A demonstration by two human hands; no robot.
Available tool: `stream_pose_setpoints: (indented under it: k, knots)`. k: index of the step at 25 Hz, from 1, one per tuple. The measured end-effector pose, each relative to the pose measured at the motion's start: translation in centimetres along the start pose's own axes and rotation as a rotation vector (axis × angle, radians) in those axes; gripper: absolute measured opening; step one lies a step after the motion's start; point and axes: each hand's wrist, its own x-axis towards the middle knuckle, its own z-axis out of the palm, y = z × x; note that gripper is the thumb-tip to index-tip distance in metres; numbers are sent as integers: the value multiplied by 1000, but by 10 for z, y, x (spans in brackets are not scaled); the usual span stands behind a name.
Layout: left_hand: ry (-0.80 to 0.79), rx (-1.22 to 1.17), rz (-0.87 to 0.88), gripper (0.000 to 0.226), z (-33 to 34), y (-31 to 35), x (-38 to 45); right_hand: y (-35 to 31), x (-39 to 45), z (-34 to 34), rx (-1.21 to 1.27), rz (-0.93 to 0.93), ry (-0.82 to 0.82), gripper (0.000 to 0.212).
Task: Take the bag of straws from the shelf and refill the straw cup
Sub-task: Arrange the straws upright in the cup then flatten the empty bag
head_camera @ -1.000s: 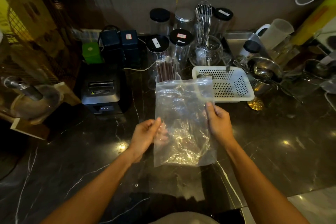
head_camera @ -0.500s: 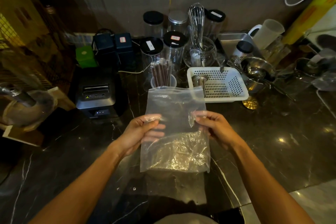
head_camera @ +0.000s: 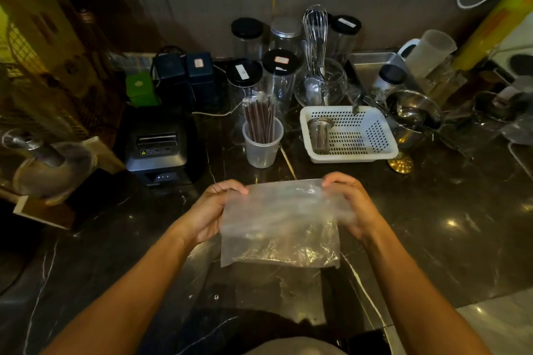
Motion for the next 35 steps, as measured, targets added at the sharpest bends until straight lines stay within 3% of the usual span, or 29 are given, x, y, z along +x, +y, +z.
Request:
stream_pose_setpoints:
  k: [3,5,6,9,12,16,18,21,23,25,27,29,31,35]
  knots:
    - [-10,41,30,8,4,1,1,-5,-3,-7,-46,0,-17,22]
    - [-11,93,69,7,7,2,1,-8,-7,-12,-38,23,-78,44]
    - [-10,120,85,17,8,3,1,-8,-9,-13,-73,27,-77,48]
    - [3,131,85,36,8,4,4,-7,-12,-10,-145,-19,1,27]
    - [6,106,36,35,9,2,3,-4,-12,-10,-86,-44,47,31]
    - [-64,29,-75,57,5,-1,2,-4,-10,-13,-16,-35,35,25]
    - [-52,131,-56,48,7,-2,2,-3,-10,-12,-43,-29,32,21]
    - [26,364,63,34,9,1,4,-1,-5,-13,-101,-30,115,43]
    - [9,441,101,34,11,7,5,-5,-1,-10,-224,-65,171,43]
    - [2,510,124,34,15,12,6,-13,-1,0,-459,-41,102,29]
    - [-16,545,140,32,20,14,8,-15,-1,12,-653,29,-112,29]
    - [-42,558,138,31,25,16,10,-11,1,20,-783,52,-211,27]
    - [-50,586,158,29,28,22,9,-10,2,25,-766,39,-195,20]
    - [45,493,266,40,21,28,-2,-13,-4,23,-465,77,-81,22]
